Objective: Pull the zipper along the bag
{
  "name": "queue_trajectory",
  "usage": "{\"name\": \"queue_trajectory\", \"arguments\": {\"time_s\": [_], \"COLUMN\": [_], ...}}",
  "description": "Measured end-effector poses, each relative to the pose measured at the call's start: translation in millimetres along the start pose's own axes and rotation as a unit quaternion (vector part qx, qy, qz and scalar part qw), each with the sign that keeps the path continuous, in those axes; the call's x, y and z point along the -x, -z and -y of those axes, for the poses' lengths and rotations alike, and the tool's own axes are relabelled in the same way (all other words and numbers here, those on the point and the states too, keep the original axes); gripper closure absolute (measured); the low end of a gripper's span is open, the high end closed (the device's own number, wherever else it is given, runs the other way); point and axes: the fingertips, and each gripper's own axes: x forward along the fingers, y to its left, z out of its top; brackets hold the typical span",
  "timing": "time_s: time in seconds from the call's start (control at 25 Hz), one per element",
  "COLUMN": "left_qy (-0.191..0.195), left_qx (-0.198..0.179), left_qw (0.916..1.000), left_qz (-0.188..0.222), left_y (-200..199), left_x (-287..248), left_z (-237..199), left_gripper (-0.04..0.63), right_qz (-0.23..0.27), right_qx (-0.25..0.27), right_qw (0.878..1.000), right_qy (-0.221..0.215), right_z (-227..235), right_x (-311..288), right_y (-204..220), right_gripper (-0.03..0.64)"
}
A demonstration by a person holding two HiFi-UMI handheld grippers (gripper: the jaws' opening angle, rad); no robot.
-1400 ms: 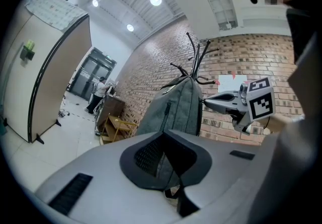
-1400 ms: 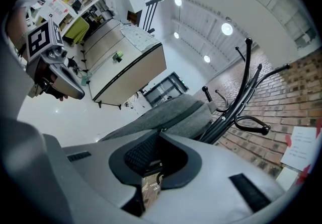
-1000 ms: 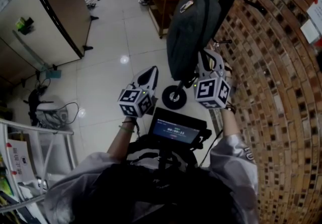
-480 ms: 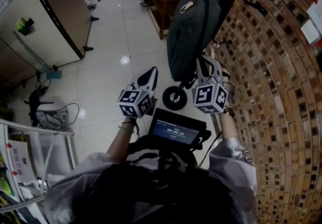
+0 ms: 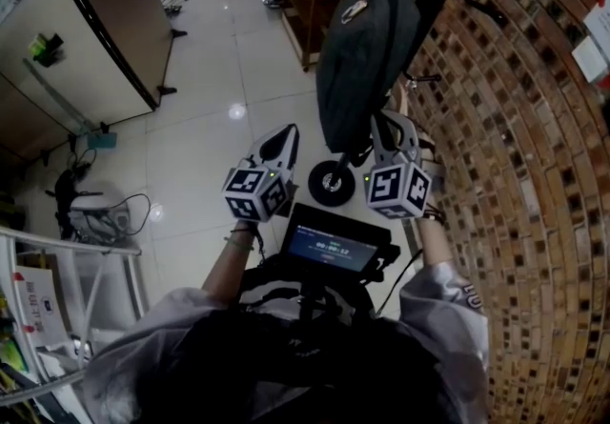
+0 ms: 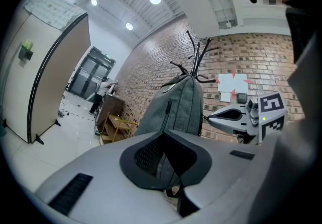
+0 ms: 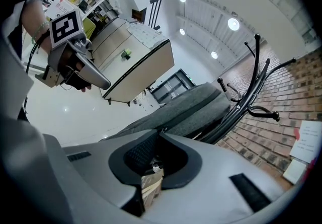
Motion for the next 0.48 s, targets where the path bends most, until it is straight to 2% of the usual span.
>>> {"name": "queue_trajectory", "arguments": {"time_s": [0.48], "left_qy": [0.002], "left_qx": [0.0], "left_qw": [1.0], "left_qz": [-0.005], "left_y": [3], "left_x": [-1], "left_z": [0], "left_gripper": [0.588], "right_qz": [-0.02], "right_qx": [-0.008], "right_qw": [0.999], "right_qy": [-0.028], "right_z": [-28], "right_x": [2], "right_y": [17], "right_gripper": [0.598]}}
